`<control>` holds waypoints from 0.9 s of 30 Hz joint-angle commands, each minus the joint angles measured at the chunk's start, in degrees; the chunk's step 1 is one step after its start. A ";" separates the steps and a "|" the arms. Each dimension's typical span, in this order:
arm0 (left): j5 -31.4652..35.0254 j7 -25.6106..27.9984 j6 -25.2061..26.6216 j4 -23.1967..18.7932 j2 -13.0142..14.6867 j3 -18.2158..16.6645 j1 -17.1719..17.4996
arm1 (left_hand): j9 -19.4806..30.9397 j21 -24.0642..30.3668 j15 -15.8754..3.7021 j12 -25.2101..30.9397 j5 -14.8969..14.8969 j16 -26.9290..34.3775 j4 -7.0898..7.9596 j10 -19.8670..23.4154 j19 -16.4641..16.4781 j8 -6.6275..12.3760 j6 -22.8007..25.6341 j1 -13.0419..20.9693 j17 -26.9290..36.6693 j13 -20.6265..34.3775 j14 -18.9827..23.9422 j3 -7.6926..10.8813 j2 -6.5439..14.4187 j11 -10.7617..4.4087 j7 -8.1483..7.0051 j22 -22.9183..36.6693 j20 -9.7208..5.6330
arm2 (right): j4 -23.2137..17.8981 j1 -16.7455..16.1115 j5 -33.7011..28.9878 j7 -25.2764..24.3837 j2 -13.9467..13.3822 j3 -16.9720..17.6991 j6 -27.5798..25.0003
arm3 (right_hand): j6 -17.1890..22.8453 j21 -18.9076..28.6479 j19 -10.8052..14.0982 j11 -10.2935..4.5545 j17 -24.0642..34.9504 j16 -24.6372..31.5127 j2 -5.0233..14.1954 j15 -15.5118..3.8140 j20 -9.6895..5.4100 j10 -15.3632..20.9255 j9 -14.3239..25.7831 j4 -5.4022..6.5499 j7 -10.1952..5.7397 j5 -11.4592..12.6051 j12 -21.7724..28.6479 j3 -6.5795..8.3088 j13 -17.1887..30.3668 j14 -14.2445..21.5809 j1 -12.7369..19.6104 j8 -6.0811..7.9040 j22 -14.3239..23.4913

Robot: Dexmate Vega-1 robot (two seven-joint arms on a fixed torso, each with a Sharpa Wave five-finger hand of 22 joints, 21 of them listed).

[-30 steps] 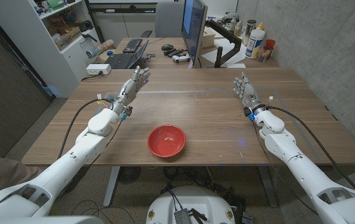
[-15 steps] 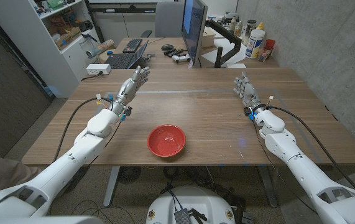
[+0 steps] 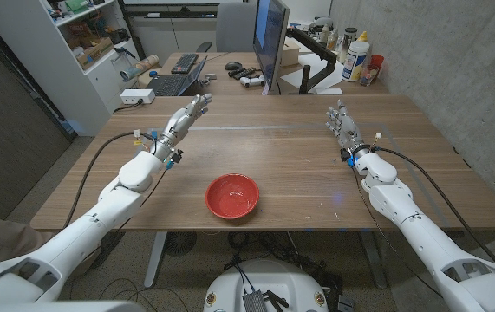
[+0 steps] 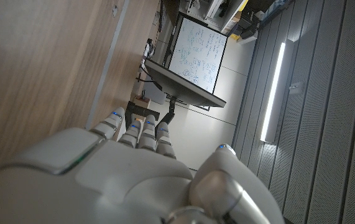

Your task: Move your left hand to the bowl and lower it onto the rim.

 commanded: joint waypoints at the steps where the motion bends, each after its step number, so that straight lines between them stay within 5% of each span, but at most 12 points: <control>1: 4.15 -0.25 -4.87 1.02 0.94 0.85 -0.22 | 0.29 0.32 -7.14 0.07 0.51 0.16 0.01 -0.17 0.99 0.46 0.58 0.06 0.11 0.19 0.15 -0.43 -0.61 0.07 -0.02 0.14 -2.21 | 0.32 0.14 0.14 0.02 0.16 0.04 0.02 | 0.43 0.30 -0.13 0.05 0.19 0.24 1.43 -0.14 0.45 0.10 0.12 0.01 -0.07 0.05 0.45 0.31 0.21 0.01 0.52 0.12 0.26; 27: 10.06 -1.97 -9.12 0.45 2.12 3.17 -1.93 | 0.33 0.30 -7.47 -0.21 0.83 0.37 -0.09 -1.00 1.52 0.03 0.08 0.22 0.09 0.17 0.81 -0.39 -0.80 0.08 -0.66 0.14 -2.34 | 0.52 -0.42 0.15 -0.02 0.64 -0.06 0.97 | 1.01 0.33 -0.10 -0.01 0.20 0.13 1.36 0.05 0.46 0.59 0.13 0.02 0.06 -0.06 0.70 0.47 0.23 -0.35 0.57 0.32 0.27</control>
